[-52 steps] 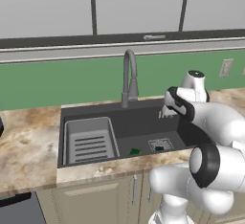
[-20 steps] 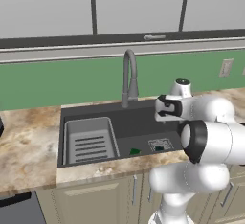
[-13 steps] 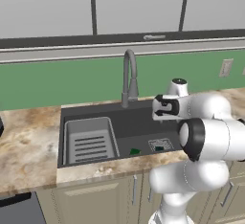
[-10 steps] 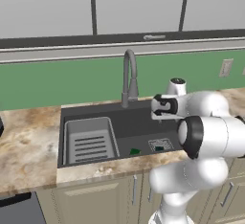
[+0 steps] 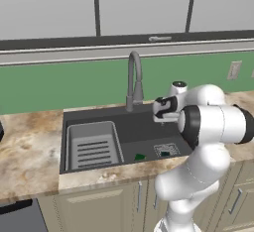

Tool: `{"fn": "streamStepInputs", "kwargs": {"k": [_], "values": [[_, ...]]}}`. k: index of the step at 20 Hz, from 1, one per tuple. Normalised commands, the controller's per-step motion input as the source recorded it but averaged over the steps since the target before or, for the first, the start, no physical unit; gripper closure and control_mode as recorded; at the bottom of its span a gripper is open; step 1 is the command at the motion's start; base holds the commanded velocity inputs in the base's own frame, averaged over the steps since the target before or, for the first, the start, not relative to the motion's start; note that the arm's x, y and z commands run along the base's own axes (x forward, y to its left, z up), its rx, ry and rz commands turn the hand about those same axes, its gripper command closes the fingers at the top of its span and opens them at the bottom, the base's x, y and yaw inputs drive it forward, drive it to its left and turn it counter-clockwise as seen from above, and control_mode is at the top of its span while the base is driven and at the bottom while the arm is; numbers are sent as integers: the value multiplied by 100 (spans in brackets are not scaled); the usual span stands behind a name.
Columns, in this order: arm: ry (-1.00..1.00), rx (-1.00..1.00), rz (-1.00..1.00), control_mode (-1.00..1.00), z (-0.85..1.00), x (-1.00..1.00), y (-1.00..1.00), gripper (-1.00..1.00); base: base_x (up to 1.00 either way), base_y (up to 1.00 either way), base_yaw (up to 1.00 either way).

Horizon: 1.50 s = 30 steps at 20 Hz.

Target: Pick up the sponge and sponge from the sink, and place them back in the cabinet, and close the cabinet doors.

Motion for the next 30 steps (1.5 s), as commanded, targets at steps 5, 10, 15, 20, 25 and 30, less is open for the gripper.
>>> {"fn": "streamStepInputs", "kwargs": {"k": [5, 10, 15, 20, 25, 30], "values": [[0, 0, 0, -100, -36, 17, 0, -100, 0, 0, 0], [0, 0, 0, -100, -36, 1, 0, -100, 0, 0, 0], [0, 0, 0, -100, -34, 0, -4, -100, 0, 0, 0], [0, 0, 0, -100, -33, 0, -7, -100, 0, 0, 0], [0, 0, 0, -100, -34, 0, -12, -100, 0, 0, 0], [0, 0, 0, -100, -36, 0, -2, -100, 0, 0, 0]]}}
